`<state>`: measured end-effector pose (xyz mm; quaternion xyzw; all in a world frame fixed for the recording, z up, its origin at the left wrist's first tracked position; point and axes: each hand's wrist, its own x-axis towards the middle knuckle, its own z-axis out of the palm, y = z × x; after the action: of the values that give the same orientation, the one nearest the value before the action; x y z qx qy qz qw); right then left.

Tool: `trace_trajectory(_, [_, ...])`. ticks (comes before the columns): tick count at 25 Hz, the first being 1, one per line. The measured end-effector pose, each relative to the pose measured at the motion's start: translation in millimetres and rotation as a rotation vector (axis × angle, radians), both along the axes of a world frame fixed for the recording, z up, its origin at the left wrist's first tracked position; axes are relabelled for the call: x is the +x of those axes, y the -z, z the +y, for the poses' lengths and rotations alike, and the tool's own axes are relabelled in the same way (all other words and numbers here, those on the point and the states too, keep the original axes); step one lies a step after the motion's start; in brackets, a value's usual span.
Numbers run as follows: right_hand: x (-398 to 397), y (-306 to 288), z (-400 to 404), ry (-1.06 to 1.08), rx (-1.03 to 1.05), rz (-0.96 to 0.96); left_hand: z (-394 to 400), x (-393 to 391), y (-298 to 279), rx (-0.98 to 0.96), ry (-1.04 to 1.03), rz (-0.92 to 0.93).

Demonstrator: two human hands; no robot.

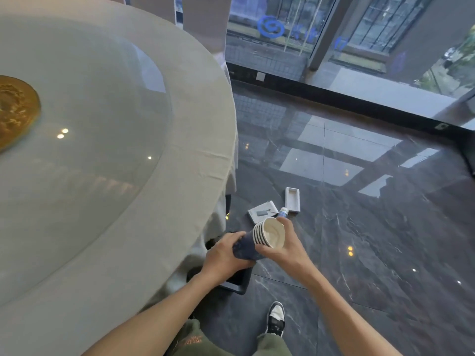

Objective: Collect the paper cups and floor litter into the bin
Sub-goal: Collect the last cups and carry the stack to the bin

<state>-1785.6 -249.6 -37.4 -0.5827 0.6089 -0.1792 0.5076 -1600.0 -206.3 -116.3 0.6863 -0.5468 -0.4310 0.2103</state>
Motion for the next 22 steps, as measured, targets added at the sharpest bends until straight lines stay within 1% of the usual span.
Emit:
trace_trajectory(3, [-44,20,12,-0.023,0.023,-0.009,19,-48,22,-0.008,-0.072,0.019])
trace_trajectory(4, [-57,25,13,-0.043,0.019,-0.027,24,-62,25,-0.005,-0.102,0.0])
trace_trajectory(8, [-92,43,18,-0.112,0.132,-0.113,49,-102,36,0.114,-0.186,-0.042])
trace_trajectory(12, [-104,58,25,-0.152,0.232,-0.107,80,-121,47,0.203,-0.296,0.004])
trace_trajectory(14, [-101,70,35,-0.164,0.241,-0.06,93,-129,59,0.24,-0.331,0.027])
trace_trajectory(17, [-92,94,50,-0.078,0.247,0.01,97,-129,80,0.319,-0.323,0.078])
trace_trajectory(19, [-83,114,50,-0.066,0.26,0.043,93,-122,92,0.348,-0.418,0.158])
trace_trajectory(22, [-68,140,42,-0.05,0.281,0.064,86,-109,103,0.413,-0.622,0.367])
